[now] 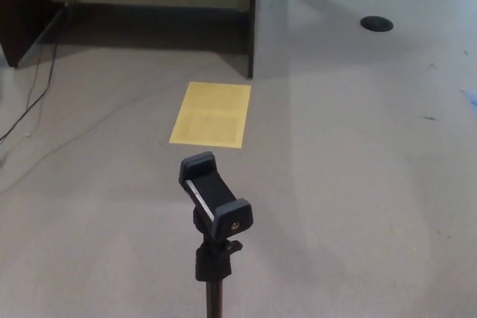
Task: There is a tripod standing in front of the robot and the robot extends its left arm to grab it. It lifts the tripod and passes it to a person.
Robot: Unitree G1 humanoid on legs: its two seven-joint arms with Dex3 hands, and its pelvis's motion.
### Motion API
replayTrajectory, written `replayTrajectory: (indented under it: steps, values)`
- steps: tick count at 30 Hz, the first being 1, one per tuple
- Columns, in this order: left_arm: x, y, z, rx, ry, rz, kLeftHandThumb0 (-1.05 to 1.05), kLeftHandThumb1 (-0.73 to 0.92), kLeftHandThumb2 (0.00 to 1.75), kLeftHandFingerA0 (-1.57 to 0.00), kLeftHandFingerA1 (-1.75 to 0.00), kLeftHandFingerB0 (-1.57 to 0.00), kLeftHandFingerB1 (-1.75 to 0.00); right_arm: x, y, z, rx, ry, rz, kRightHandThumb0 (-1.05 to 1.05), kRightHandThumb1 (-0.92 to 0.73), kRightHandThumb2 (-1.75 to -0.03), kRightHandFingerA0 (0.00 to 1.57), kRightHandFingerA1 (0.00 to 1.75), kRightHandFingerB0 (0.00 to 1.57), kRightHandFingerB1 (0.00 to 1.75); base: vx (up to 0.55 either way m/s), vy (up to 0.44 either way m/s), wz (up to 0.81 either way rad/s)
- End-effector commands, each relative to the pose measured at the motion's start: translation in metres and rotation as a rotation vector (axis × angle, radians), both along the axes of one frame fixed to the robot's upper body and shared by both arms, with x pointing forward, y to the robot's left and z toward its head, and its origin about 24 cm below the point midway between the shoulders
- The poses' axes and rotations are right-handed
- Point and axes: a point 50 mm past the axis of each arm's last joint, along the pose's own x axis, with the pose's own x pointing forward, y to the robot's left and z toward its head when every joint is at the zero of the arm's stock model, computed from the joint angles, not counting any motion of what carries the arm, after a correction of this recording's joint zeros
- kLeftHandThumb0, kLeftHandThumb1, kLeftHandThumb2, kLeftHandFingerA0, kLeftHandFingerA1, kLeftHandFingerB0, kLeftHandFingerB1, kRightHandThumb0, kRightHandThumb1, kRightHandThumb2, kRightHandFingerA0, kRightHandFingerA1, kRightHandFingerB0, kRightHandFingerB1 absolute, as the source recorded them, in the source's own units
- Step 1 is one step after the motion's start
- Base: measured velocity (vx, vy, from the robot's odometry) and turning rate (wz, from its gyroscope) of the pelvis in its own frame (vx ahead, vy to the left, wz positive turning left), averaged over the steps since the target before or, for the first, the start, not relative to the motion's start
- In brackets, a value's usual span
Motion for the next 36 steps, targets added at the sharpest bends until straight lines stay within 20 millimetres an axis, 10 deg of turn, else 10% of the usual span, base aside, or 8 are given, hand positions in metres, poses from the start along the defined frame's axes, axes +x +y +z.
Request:
replayTrajectory:
  steps: [1, 16, 21, 22, 24, 28, 31, 36]
  values:
    - [0.000, 0.000, 0.004, -0.064, -0.070, -0.010, -0.51, 0.46, 0.71, -0.31, -0.45, -0.18, -0.38, -0.001, -0.005, 0.003, -0.028, -0.035, 0.026, -0.39, -0.69, -0.60, 0.67, 0.41, 0.45, 0.35, 0.00, 0.000, 0.00]
    - [0.062, -0.086, 0.064, -0.271, -0.316, -0.395, -0.32, 0.25, 0.85, -0.02, -0.48, 0.00, -0.48, -0.008, -0.003, -0.001, -0.049, -0.048, 0.026, -0.48, -0.57, -0.81, 0.75, 0.58, 0.35, 0.45, 0.00, 0.000, 0.00]
    - [0.067, -0.108, 0.062, -0.277, -0.283, -0.431, -0.33, 0.22, 0.84, -0.01, -0.47, 0.00, -0.48, -0.018, -0.002, -0.006, -0.043, -0.025, 0.029, -0.49, -0.56, -0.81, 0.75, 0.58, 0.34, 0.45, 0.00, 0.000, 0.00]
    - [0.070, -0.116, 0.062, -0.296, -0.272, -0.445, -0.67, 0.40, 0.70, -0.22, -0.40, -0.09, -0.31, -0.019, -0.002, -0.008, -0.045, -0.016, 0.022, -0.48, -0.57, -0.80, 0.74, 0.58, 0.34, 0.44, 0.00, 0.000, 0.00]
    - [0.067, -0.122, 0.059, -0.322, -0.254, -0.458, -0.33, 0.21, 0.83, -0.01, -0.48, 0.00, -0.48, -0.026, -0.003, -0.010, -0.044, 0.001, 0.017, -0.49, -0.57, -0.81, 0.74, 0.58, 0.34, 0.44, 0.00, 0.000, 0.00]
    - [0.069, -0.145, 0.061, -0.394, -0.249, -0.521, -0.57, 0.45, 0.54, -0.17, -0.35, -0.04, -0.25, -0.030, -0.003, -0.014, -0.047, 0.027, 0.010, -0.49, -0.58, -0.82, 0.70, 0.57, 0.36, 0.45, 0.00, 0.000, 0.00]
    - [0.071, -0.160, 0.063, -0.402, -0.238, -0.595, -0.68, 0.40, 0.69, -0.11, -0.41, -0.04, -0.17, -0.031, -0.003, -0.015, -0.042, 0.028, 0.003, -0.40, -0.69, -0.61, 0.83, 0.45, 0.41, 0.33, 0.00, 0.000, 0.00]
    - [0.073, -0.184, 0.064, -0.450, -0.243, -0.629, -0.66, 0.43, 0.78, -0.02, -0.41, -0.11, -0.13, -0.038, -0.002, -0.017, -0.042, 0.038, 0.024, -0.48, -0.58, -0.81, 0.72, 0.57, 0.36, 0.45, 0.00, 0.000, 0.00]
